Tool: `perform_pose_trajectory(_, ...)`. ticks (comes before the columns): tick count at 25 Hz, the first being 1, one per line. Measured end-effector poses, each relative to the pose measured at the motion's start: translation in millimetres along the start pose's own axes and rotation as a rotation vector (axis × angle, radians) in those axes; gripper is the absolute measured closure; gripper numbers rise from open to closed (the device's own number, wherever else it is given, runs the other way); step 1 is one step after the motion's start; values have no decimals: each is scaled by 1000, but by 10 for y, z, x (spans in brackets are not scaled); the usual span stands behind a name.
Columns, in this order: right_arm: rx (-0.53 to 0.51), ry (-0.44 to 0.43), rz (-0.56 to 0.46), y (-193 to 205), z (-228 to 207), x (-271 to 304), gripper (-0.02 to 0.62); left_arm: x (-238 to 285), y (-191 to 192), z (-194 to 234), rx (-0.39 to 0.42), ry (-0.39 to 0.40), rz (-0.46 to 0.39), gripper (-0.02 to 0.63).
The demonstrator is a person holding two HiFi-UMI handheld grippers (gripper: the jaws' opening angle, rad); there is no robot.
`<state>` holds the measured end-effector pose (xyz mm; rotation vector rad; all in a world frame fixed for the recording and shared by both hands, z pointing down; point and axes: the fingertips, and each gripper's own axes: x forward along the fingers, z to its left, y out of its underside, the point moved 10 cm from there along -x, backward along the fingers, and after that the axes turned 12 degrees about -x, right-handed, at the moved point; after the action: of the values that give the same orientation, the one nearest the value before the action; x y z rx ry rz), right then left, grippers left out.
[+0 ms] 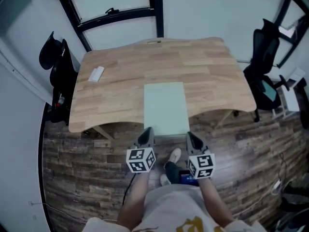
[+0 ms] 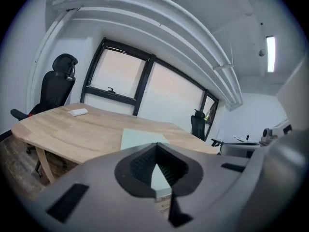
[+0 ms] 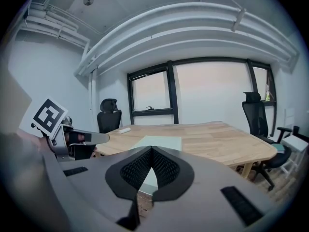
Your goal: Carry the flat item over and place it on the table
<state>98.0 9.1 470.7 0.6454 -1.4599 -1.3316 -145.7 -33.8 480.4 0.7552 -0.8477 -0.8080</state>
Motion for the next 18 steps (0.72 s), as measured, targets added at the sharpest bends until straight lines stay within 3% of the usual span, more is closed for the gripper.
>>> perform_pose_trajectory(9,-38,30,-46,-182,-49,-27,597,-5,-231,-175,107,43,-31,604)
perform_pose_trajectory(18,-37,61,-33,-192,-96,-35,597,-16,-298,-286,130,74,-53,604)
